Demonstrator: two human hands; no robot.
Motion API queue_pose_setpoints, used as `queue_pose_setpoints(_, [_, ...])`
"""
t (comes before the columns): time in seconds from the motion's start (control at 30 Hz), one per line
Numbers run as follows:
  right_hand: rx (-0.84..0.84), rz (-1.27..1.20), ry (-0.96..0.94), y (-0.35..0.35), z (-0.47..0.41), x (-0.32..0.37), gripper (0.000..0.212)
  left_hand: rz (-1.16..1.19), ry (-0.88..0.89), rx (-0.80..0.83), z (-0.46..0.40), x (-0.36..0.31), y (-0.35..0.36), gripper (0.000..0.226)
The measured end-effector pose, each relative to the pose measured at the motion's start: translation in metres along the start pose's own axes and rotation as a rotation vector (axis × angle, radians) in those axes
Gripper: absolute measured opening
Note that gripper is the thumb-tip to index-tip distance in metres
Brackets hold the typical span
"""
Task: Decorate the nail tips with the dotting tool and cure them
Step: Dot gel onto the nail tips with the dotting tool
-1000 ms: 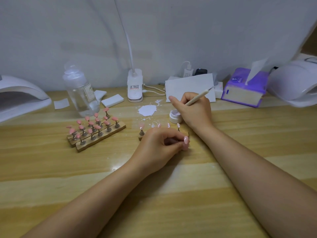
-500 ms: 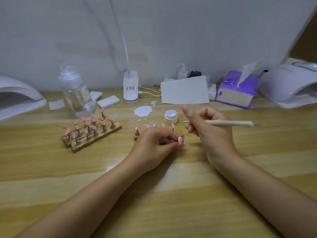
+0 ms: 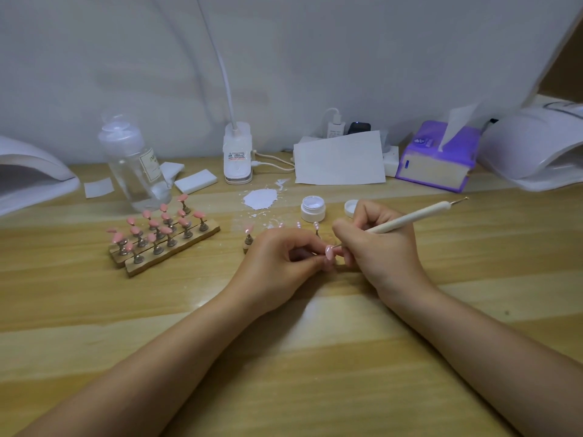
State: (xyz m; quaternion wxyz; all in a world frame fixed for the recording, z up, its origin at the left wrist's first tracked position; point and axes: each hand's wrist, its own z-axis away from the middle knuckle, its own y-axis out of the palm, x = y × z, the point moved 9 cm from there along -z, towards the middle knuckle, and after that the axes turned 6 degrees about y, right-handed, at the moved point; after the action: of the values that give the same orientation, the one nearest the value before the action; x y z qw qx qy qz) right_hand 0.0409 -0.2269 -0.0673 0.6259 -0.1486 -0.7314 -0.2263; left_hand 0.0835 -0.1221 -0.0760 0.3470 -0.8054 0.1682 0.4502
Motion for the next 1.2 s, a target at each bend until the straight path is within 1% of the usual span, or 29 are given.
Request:
queue_pose_setpoints(0.3, [0.005,0.006,-0.005,0.0017,0.0009,0.0014,0.038,-0.019,-0.005,0.010,-0.0001,0.0003,0.0007,0.010])
queue_pose_setpoints(0.5, [0.014,-0.005,0.008,0.0019,0.0014,0.0009,0.038,-0.029,-0.005,0.011,0.0000,0.0004,0.0008,0.014])
queue_pose_setpoints(0.63, [0.008,-0.008,0.012,0.0018,0.0017,0.0012,0.037,-0.027,-0.014,0.007,-0.0002,0.0022,0.0008,0.011])
queue_pose_setpoints(1.2, [0.005,-0.014,0.012,0.0017,0.0015,0.0011,0.038,-0.026,-0.002,0.012,-0.0002,-0.0007,0.0012,0.014])
